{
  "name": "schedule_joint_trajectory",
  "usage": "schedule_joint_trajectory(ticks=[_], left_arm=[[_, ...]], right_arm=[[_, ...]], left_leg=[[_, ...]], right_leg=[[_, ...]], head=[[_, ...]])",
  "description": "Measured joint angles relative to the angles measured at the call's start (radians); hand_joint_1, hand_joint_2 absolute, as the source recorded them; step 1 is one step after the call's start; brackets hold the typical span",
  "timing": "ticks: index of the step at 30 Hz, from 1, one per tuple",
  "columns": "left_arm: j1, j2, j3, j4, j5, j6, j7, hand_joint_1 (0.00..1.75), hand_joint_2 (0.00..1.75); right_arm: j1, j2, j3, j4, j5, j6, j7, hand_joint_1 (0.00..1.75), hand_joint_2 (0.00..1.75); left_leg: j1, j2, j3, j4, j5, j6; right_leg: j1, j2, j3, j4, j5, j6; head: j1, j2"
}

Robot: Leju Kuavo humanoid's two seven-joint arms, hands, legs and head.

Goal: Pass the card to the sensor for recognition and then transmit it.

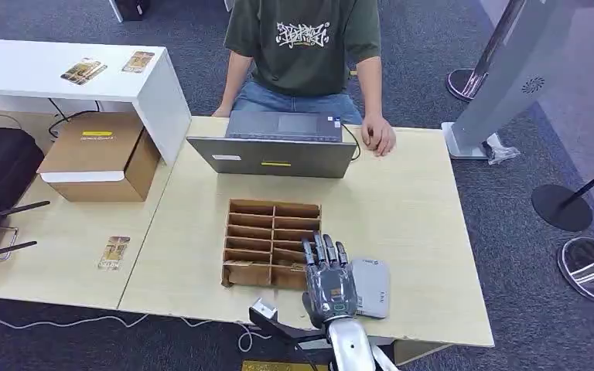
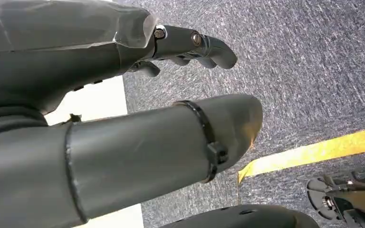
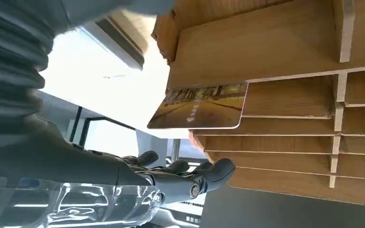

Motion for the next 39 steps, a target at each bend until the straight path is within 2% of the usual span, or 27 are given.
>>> schedule_joint_trajectory(ticks=[4,13,19,22,31,32,33,39], left_arm=[[0.000,0.000,0.000,0.000,0.000,-0.001,0.000,0.00,0.00],[0.000,0.001,0.000,0.000,-0.003,-0.002,0.000,0.00,0.00],[0.000,0.003,0.000,0.000,-0.005,-0.002,0.000,0.00,0.00],[0.000,0.003,0.000,0.000,-0.006,-0.003,0.000,0.00,0.00],[0.000,0.003,0.000,0.000,-0.006,-0.003,-0.003,0.00,0.00],[0.000,0.003,0.000,0.000,-0.007,-0.003,-0.003,0.00,0.00],[0.000,0.003,0.000,0.000,-0.008,-0.003,-0.004,0.00,0.00],[0.000,0.003,0.000,0.000,-0.008,-0.003,-0.004,0.00,0.00]], right_arm=[[0.000,0.000,0.000,0.000,0.000,0.000,0.003,1.47,1.75],[-0.005,0.000,0.000,-0.003,0.000,-0.012,0.003,1.43,1.75],[-0.009,0.000,0.000,-0.007,0.000,-0.013,0.003,1.47,1.75],[-0.012,0.001,0.000,-0.007,0.000,-0.013,0.003,1.41,1.75],[-0.014,0.002,0.000,-0.008,0.000,-0.019,0.003,1.54,1.75],[-0.014,0.002,0.000,-0.008,0.000,-0.023,0.003,1.59,1.75],[-0.013,0.002,0.000,-0.008,0.000,-0.026,0.001,1.75,1.75],[-0.008,0.002,0.000,-0.009,-0.003,-0.041,-0.006,1.75,1.75]], left_leg=[[0.000,0.000,0.000,0.000,0.000,0.000],[0.000,0.000,0.001,0.000,0.000,0.000],[0.000,0.000,0.001,0.000,0.000,0.000],[0.000,0.000,0.002,0.000,0.000,0.000],[0.000,0.000,0.002,0.000,0.000,0.000],[0.000,0.000,0.002,0.000,0.000,0.000],[0.000,0.000,0.002,0.000,0.000,0.000],[0.000,0.000,0.002,0.000,0.000,0.000]], right_leg=[[0.000,0.000,0.000,0.000,0.000,0.000],[0.000,0.000,0.000,0.000,0.000,0.000],[0.000,0.000,0.001,0.000,0.000,0.000],[0.000,0.000,0.002,0.000,0.000,0.000],[0.000,0.000,0.002,0.000,0.000,0.000],[0.000,0.000,0.002,0.000,0.000,0.000],[0.000,0.000,0.002,0.000,0.000,0.000],[0.000,0.000,0.002,0.000,0.000,0.000]], head=[[0.000,0.000],[0.000,0.000],[0.000,0.000],[0.000,0.000],[0.000,0.000],[0.000,0.000],[0.000,0.000],[0.000,0.000]])
